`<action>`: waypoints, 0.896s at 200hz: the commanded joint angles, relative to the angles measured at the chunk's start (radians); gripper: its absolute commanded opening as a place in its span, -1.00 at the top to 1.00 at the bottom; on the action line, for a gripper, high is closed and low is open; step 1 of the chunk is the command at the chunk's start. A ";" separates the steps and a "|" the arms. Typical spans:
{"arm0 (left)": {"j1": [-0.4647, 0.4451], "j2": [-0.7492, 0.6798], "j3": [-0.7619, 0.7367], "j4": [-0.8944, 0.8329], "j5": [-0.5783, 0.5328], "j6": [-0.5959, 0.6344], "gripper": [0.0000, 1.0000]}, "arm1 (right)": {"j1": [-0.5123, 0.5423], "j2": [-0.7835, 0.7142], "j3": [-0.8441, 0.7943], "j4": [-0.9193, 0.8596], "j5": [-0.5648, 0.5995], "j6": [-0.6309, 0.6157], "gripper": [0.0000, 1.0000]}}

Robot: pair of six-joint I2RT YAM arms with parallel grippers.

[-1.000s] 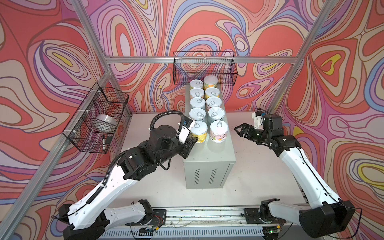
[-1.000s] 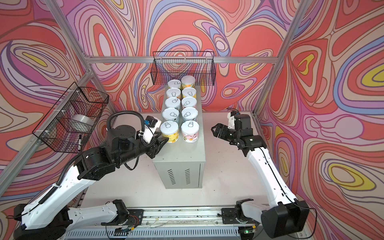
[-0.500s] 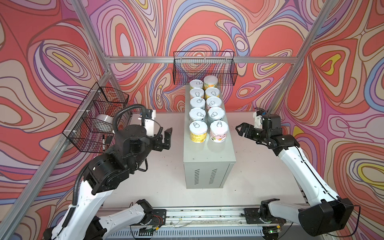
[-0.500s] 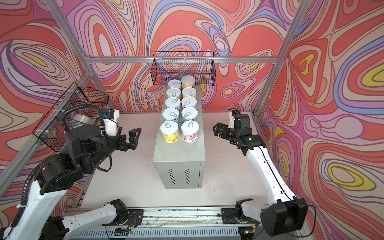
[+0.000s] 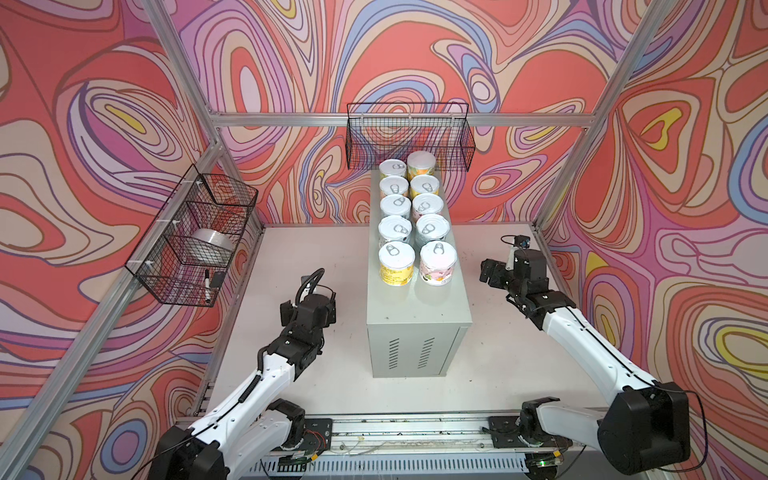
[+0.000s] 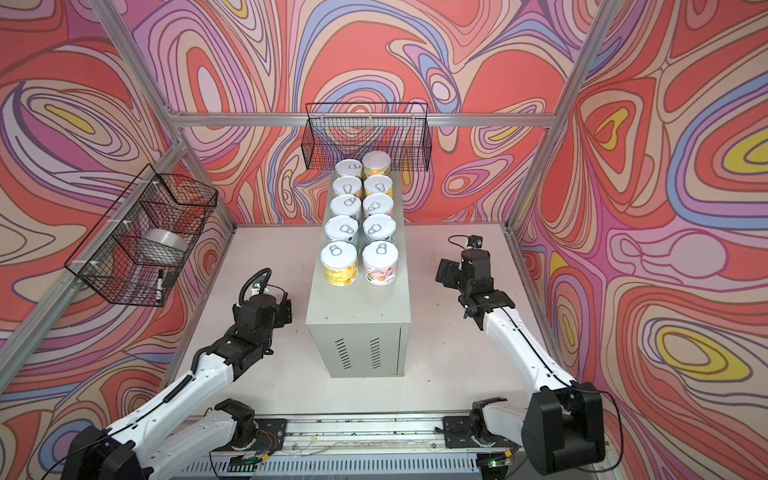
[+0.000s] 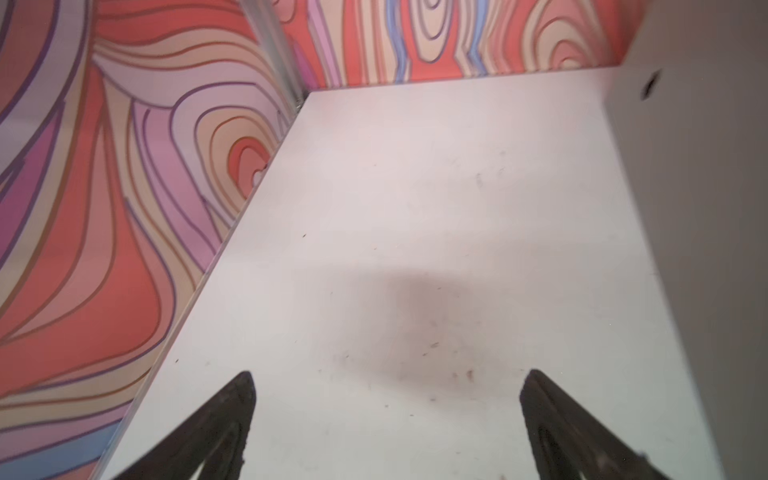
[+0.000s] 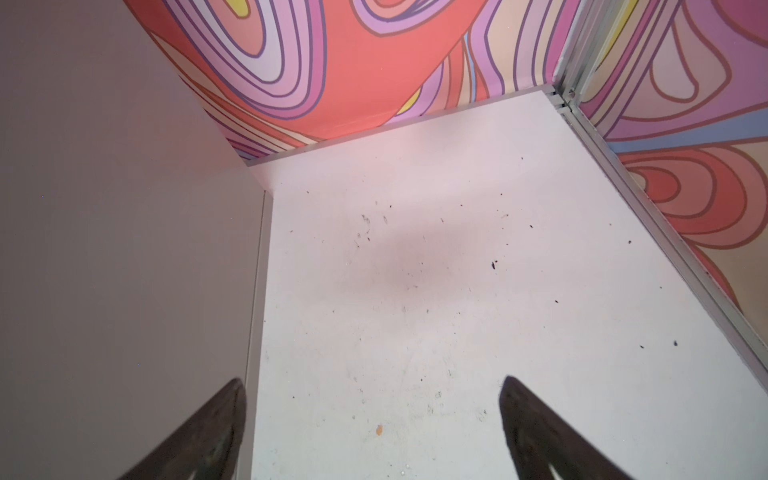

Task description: Place and organize the canned foods onto the counter

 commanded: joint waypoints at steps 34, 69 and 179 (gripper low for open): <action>0.294 0.262 -0.245 0.891 0.120 0.014 -0.89 | 0.000 0.052 -0.103 0.291 0.029 -0.092 -0.96; 0.321 0.432 -0.157 0.872 0.355 0.075 -1.00 | 0.001 0.180 -0.154 0.472 0.082 -0.134 -0.96; 0.322 0.570 -0.087 0.894 0.427 0.118 -1.00 | -0.117 0.487 -0.410 1.138 -0.032 -0.246 -0.97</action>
